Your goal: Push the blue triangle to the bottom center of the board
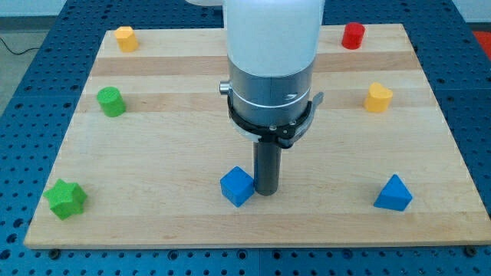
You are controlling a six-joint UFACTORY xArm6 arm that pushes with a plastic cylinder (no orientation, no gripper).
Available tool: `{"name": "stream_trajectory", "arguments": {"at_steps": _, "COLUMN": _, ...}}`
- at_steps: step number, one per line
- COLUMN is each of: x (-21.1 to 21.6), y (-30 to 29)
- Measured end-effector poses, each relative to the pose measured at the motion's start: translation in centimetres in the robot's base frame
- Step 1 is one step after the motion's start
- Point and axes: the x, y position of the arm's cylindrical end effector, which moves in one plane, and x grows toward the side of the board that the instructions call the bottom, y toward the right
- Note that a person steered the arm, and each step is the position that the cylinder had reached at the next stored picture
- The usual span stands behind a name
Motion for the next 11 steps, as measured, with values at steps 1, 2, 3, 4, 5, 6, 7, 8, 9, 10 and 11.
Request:
{"name": "stream_trajectory", "arguments": {"at_steps": 1, "x": -1.6, "y": 0.2}}
{"name": "stream_trajectory", "arguments": {"at_steps": 2, "x": -3.8, "y": 4.1}}
{"name": "stream_trajectory", "arguments": {"at_steps": 3, "x": -4.4, "y": 13.0}}
{"name": "stream_trajectory", "arguments": {"at_steps": 4, "x": -3.4, "y": 24.4}}
{"name": "stream_trajectory", "arguments": {"at_steps": 5, "x": 0.8, "y": 30.4}}
{"name": "stream_trajectory", "arguments": {"at_steps": 6, "x": 5.4, "y": 30.3}}
{"name": "stream_trajectory", "arguments": {"at_steps": 7, "x": 5.8, "y": 27.0}}
{"name": "stream_trajectory", "arguments": {"at_steps": 8, "x": 4.0, "y": 24.2}}
{"name": "stream_trajectory", "arguments": {"at_steps": 9, "x": 2.6, "y": 22.6}}
{"name": "stream_trajectory", "arguments": {"at_steps": 10, "x": 2.3, "y": 19.1}}
{"name": "stream_trajectory", "arguments": {"at_steps": 11, "x": 2.3, "y": 15.1}}
